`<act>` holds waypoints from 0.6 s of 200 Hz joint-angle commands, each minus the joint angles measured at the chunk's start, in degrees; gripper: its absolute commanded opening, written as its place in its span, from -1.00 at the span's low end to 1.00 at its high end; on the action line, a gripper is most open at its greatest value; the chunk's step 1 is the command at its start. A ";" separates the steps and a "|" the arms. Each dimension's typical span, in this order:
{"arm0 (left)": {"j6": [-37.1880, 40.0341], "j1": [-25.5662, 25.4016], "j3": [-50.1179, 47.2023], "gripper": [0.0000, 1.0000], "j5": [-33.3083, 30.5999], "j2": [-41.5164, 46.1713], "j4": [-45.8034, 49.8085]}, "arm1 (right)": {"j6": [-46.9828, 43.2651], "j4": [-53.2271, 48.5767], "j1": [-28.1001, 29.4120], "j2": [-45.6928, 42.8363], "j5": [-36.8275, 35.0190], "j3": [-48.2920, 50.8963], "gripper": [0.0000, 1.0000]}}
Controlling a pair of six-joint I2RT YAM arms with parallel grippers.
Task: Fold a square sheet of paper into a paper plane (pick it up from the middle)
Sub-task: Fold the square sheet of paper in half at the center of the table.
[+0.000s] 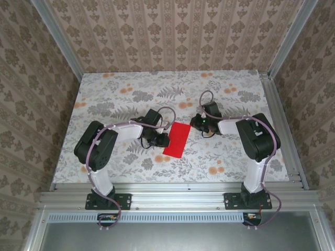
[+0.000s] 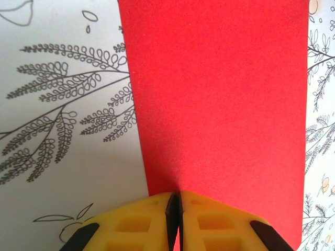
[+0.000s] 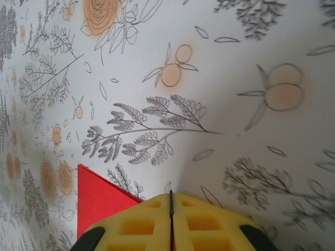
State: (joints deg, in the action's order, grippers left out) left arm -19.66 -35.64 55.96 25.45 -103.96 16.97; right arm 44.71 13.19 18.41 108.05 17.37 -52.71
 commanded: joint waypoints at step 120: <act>1.12 1.12 -2.64 -0.72 -9.66 -4.75 11.25 | 8.60 1.65 18.40 -8.38 -4.31 11.22 -0.79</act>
State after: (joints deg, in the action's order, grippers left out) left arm -19.64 -35.55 56.66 25.47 -104.27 18.06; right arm 51.42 15.00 36.53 97.86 15.07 -43.27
